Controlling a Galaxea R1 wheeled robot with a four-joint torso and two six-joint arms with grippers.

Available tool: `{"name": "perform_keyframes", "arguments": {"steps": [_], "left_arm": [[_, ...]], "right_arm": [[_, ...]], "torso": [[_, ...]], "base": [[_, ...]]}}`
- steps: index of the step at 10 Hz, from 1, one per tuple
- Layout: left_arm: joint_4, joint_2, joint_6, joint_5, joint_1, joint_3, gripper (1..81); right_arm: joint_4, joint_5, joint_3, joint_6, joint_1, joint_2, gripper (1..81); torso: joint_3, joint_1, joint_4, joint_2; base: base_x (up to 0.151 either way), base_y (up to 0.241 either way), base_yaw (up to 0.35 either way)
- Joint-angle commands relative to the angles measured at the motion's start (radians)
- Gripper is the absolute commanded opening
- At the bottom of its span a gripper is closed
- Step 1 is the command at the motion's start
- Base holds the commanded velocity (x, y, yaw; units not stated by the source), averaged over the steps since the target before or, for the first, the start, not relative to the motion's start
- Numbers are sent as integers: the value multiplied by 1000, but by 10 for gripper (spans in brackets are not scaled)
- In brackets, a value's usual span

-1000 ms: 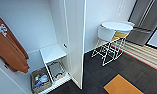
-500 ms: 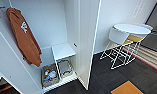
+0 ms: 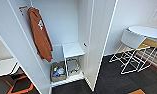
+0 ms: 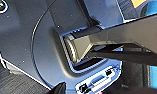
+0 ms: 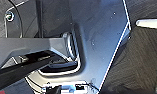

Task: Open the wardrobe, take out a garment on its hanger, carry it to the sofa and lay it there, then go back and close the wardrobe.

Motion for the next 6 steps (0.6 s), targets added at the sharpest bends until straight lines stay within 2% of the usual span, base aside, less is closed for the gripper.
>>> {"name": "perform_keyframes", "arguments": {"steps": [1, 6], "left_arm": [[13, 7, 6, 36, -13, 5, 811], [13, 9, 11, 36, -13, 5, 811]], "right_arm": [[-1, -65, 8, -2, 12, 4, 811], [-1, -66, 9, -2, 14, 6, 811]], "torso": [[0, 0, 0, 0], [0, 0, 0, 0]], "base": [[0, 0, 269], [0, 0, 217]]}}
